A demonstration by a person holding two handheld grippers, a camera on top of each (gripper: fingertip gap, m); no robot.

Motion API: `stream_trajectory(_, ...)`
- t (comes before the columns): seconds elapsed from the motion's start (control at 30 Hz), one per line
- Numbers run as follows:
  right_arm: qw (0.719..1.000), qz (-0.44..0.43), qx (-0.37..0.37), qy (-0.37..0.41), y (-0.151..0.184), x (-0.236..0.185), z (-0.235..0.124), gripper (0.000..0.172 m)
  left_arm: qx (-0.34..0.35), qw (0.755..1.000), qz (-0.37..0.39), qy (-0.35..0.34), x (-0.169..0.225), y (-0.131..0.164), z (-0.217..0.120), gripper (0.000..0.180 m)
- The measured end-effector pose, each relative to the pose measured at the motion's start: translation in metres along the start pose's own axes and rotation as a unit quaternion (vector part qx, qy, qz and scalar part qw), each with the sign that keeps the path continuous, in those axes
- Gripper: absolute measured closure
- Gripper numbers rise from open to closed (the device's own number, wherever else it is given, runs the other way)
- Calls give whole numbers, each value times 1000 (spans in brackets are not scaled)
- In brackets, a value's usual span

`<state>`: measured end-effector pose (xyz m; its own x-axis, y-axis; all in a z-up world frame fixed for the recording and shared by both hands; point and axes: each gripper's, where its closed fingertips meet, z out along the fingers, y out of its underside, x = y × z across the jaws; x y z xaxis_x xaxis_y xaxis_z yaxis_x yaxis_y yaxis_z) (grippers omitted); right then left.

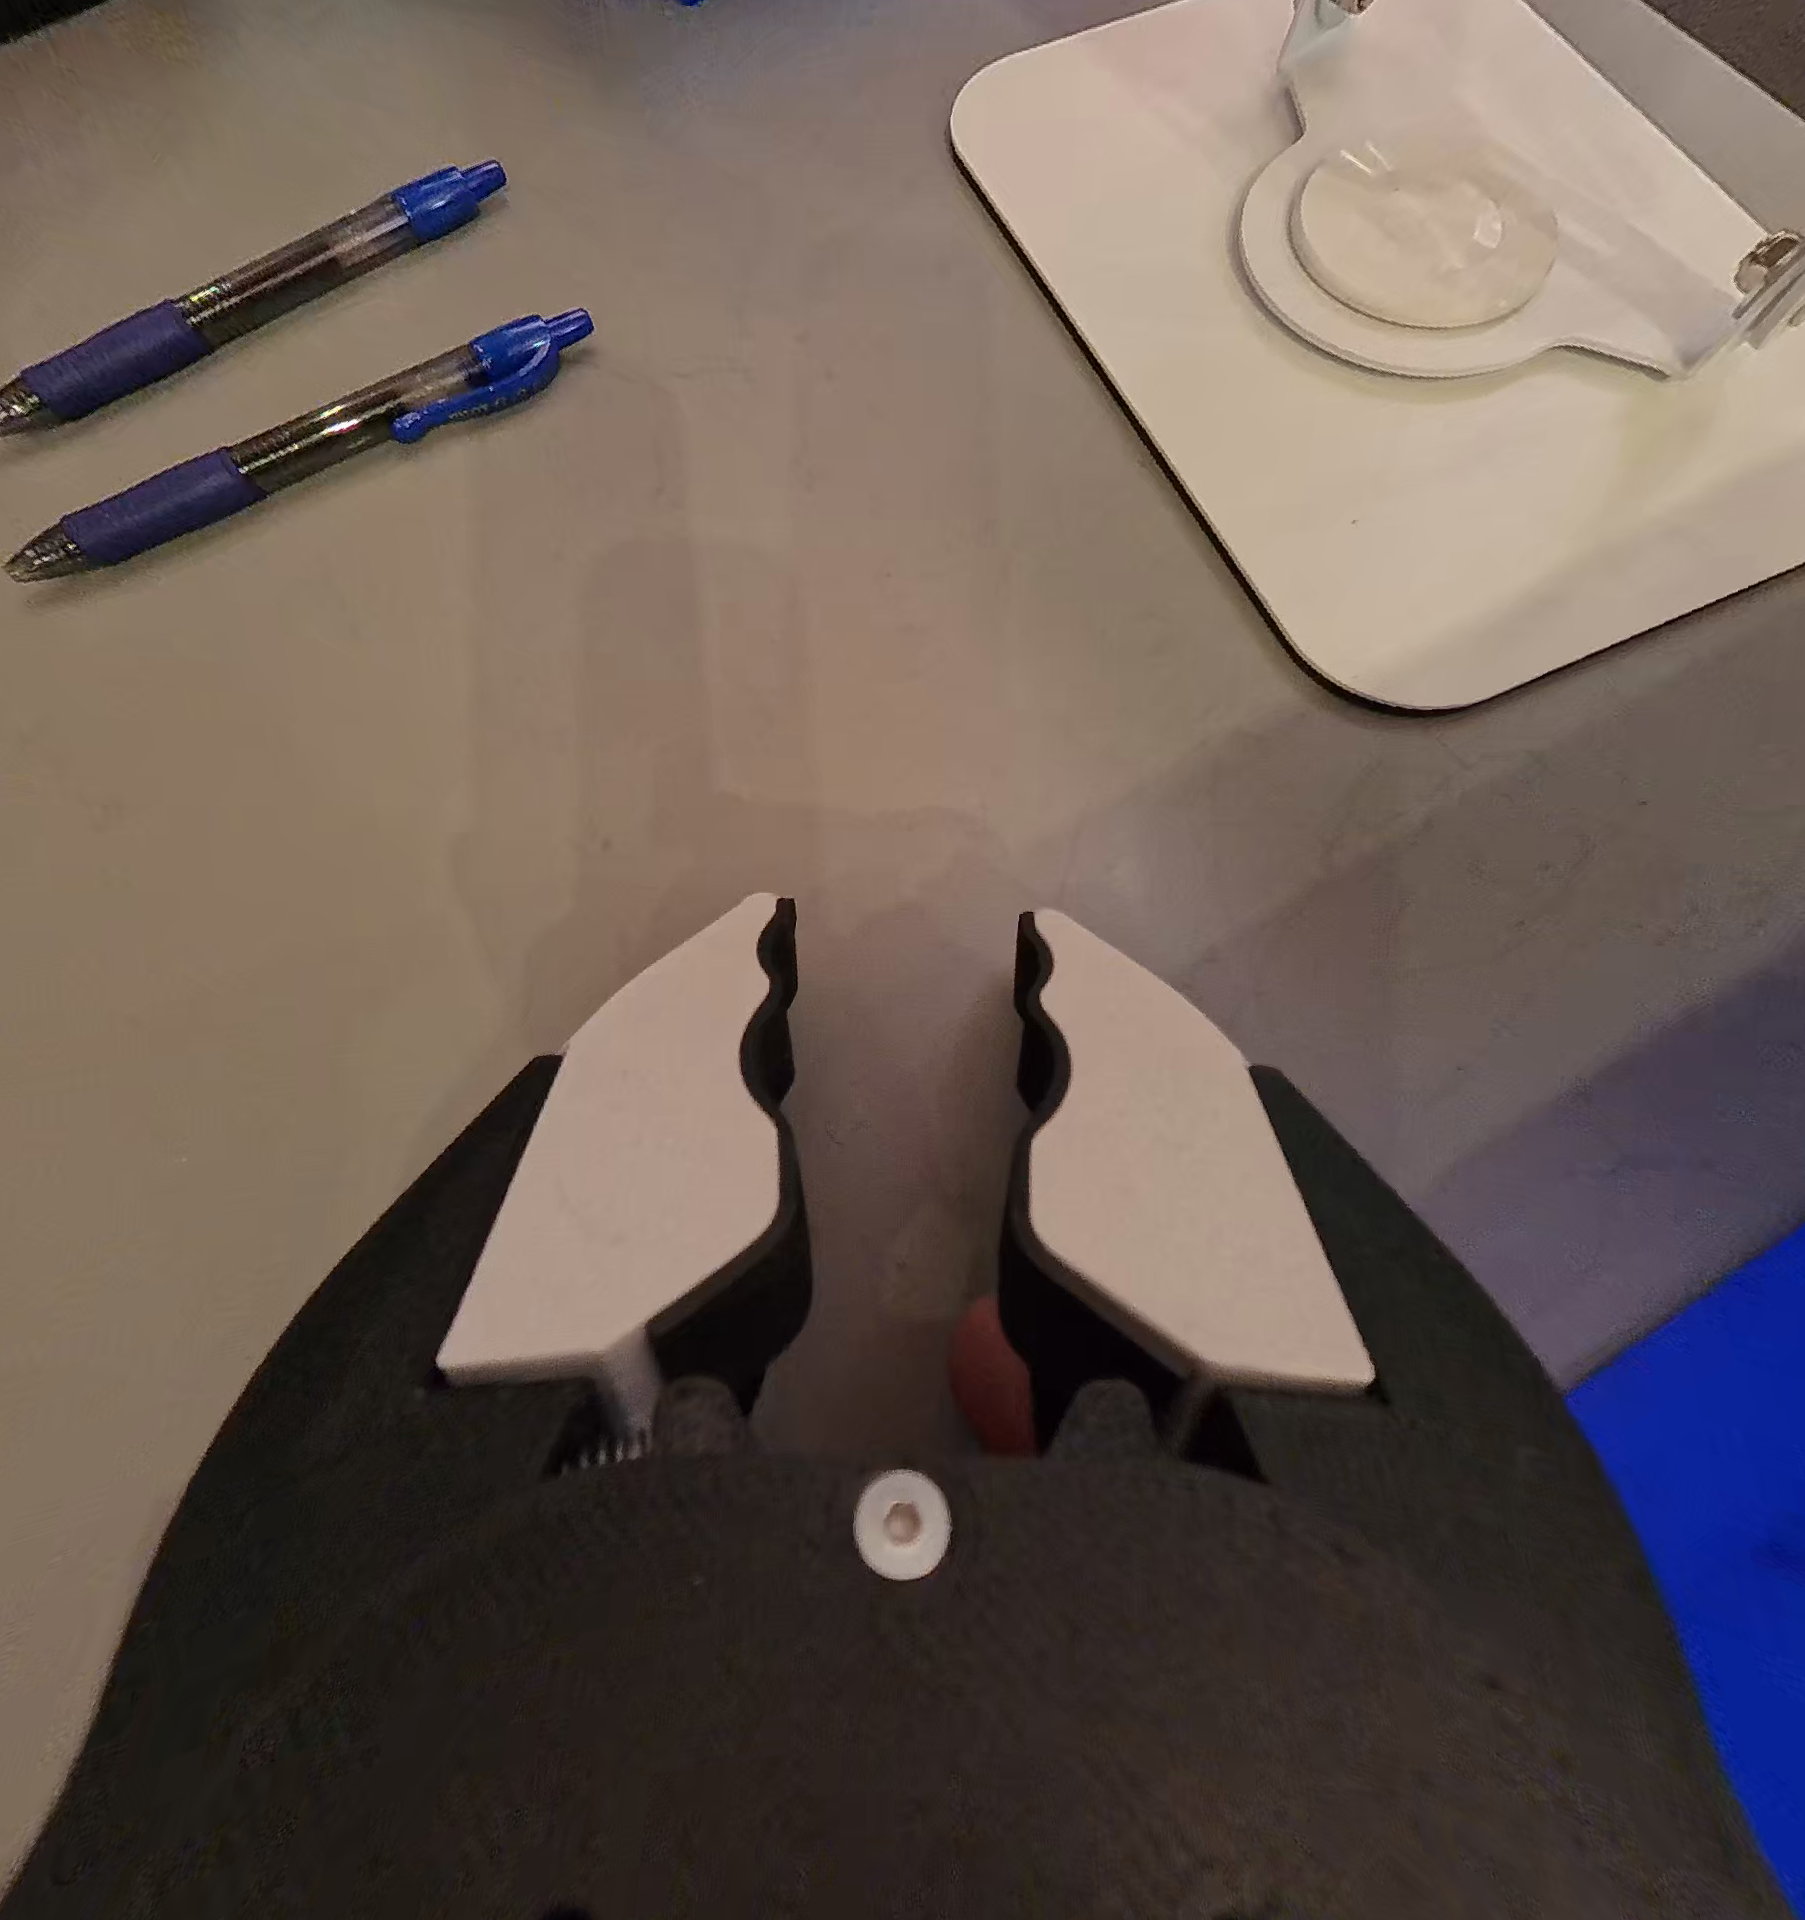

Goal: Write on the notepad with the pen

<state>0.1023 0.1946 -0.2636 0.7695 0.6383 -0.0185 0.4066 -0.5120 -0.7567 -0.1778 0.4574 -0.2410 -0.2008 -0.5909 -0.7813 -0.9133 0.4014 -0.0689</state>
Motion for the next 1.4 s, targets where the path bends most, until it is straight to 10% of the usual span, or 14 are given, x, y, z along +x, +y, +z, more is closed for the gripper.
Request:
stream_trajectory(0.13, 1000, -2, -1, -1, 0, -1, 0, 131, -12, 999, 29, -3, 0, 2, 4, 177)
stream_trajectory(0.83, 1000, -1, -2, 6, 1, 2, 0, 132, -12, 994, 8, -111, -89, 3, -32, 177)
stream_trajectory(1.13, 1000, -3, -2, 9, 0, 3, -1, 132, -64, 995, 10, -76, -95, 16, 11, 177)
stream_trajectory(1.4, 1000, -5, 2, 7, -2, 1, -2, 132, -31, 993, -2, -113, -112, 3, -33, 177)
